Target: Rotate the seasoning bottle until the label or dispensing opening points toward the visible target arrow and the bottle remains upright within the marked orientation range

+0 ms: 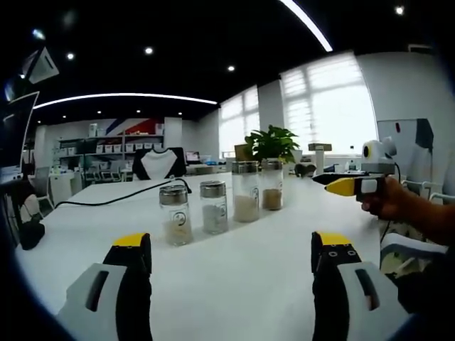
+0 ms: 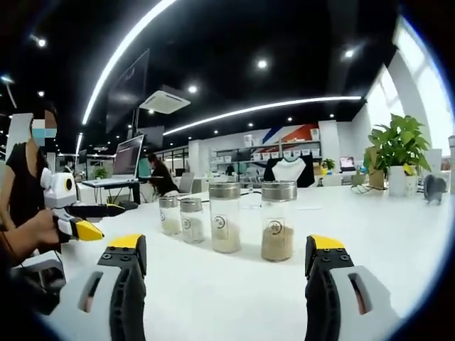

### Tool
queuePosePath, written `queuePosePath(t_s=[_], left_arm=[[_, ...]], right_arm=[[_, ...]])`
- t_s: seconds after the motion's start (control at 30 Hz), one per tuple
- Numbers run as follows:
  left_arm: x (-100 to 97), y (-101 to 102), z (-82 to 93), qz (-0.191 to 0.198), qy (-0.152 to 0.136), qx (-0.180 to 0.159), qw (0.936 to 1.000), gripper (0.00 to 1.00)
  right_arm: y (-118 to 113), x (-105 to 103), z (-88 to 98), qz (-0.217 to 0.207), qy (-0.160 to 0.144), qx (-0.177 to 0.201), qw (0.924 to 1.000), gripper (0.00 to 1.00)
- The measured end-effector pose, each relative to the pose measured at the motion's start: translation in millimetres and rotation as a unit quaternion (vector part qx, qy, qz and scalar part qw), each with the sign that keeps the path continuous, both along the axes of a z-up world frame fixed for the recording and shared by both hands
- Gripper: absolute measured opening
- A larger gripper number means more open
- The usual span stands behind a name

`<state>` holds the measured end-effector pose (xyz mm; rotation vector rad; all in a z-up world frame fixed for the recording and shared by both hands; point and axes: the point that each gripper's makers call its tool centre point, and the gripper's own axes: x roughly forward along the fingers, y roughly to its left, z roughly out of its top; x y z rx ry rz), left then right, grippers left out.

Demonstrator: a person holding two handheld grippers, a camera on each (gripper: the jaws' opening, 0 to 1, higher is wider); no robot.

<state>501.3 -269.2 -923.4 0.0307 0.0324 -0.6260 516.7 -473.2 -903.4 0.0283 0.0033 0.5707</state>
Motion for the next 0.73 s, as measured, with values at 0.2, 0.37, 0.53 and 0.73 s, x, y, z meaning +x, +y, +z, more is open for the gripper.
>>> queuePosePath(t_s=[0.2, 0.37, 0.53, 0.73], left_arm=[[0.0, 1.7, 1.1, 0.000, -0.002, -0.002, 1.0000, 0.99], [-0.7, 1.2, 4.8, -0.001, -0.006, -0.013, 0.9999, 0.98], [-0.9, -0.4, 4.7, -0.002, -0.005, -0.015, 0.9999, 0.98], [-1.2, -0.9, 5.7, -0.003, -0.006, -0.014, 0.9999, 0.98]], right_arm=[[-0.2, -0.6, 2.2, -0.002, -0.003, 0.000, 1.0000, 0.94], [2.4, -1.5, 3.0, 0.002, -0.004, 0.002, 1.0000, 0.94], [4.0, -1.8, 4.0, 0.004, -0.005, 0.002, 1.0000, 0.94], [-0.5, -1.1, 5.0, 0.001, -0.006, 0.005, 1.0000, 0.93]])
